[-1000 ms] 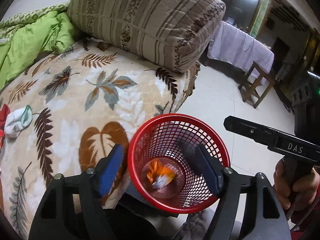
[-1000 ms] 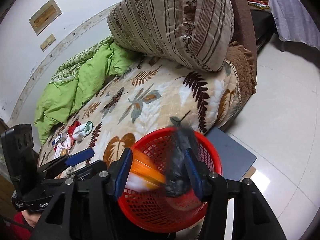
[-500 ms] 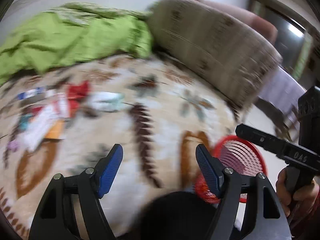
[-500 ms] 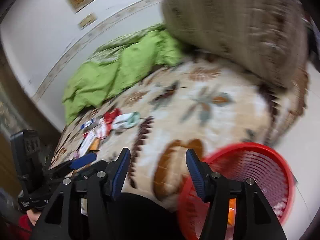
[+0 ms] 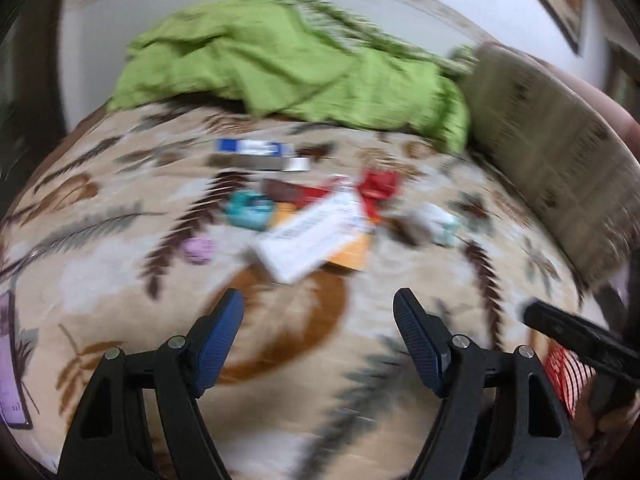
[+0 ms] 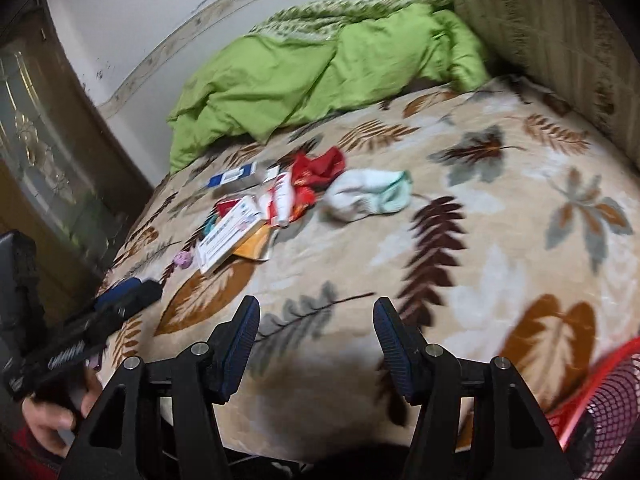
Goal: Collect trash
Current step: 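Grasp the pink crumpled ball with left gripper while right grasps the white medicine box, then lift the pink ball and white medicine box off the bed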
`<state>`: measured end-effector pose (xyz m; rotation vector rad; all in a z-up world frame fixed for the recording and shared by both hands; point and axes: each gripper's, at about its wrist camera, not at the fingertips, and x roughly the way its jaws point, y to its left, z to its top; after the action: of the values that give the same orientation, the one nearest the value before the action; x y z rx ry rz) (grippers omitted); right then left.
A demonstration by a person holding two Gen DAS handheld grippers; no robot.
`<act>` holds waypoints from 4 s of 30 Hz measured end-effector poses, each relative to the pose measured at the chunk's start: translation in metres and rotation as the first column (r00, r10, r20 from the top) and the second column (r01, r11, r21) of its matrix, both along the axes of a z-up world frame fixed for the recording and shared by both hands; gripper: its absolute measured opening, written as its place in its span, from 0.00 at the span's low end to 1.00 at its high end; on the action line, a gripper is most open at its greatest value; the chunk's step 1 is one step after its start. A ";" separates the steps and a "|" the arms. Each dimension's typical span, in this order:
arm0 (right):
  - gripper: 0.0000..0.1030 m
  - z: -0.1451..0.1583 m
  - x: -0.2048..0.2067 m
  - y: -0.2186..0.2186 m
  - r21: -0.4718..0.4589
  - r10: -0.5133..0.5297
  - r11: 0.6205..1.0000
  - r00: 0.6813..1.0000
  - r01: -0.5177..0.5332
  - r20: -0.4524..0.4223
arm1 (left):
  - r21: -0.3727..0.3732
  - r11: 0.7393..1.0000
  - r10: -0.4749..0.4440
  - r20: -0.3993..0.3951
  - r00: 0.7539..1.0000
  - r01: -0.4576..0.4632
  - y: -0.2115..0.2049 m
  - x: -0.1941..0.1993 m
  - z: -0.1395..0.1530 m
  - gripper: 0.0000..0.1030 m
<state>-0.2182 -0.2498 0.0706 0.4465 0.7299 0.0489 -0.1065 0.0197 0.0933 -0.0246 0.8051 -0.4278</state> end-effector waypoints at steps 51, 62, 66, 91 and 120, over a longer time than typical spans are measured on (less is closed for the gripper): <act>0.51 -0.021 0.174 0.087 0.140 0.472 0.880 0.869 -0.453 -0.151 | -0.062 0.964 0.253 -0.062 0.965 -0.257 0.070 0.085 -0.041 0.29; 0.60 -0.002 0.111 0.119 -0.106 0.578 0.797 0.802 -0.594 -0.150 | -0.052 0.961 0.269 -0.053 0.962 -0.272 0.072 0.084 -0.040 0.29; 0.61 -0.012 0.118 0.128 -0.036 0.620 0.775 0.770 -0.631 -0.153 | -0.065 0.955 0.287 -0.060 0.956 -0.291 0.077 0.084 -0.040 0.29; 0.54 -0.003 0.080 0.085 -0.198 0.250 0.950 0.968 -0.240 0.025 | -0.004 0.982 0.189 0.021 0.982 -0.189 0.038 0.056 -0.030 0.29; 0.55 0.005 0.052 0.043 -0.087 0.064 0.995 0.995 -0.058 0.070 | 0.069 0.997 0.015 0.088 0.996 -0.021 -0.012 0.002 -0.028 0.29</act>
<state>-0.1657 -0.2072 0.0759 0.3399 0.6713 0.0906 -0.1041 0.0076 0.0650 0.0518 0.7325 -0.3812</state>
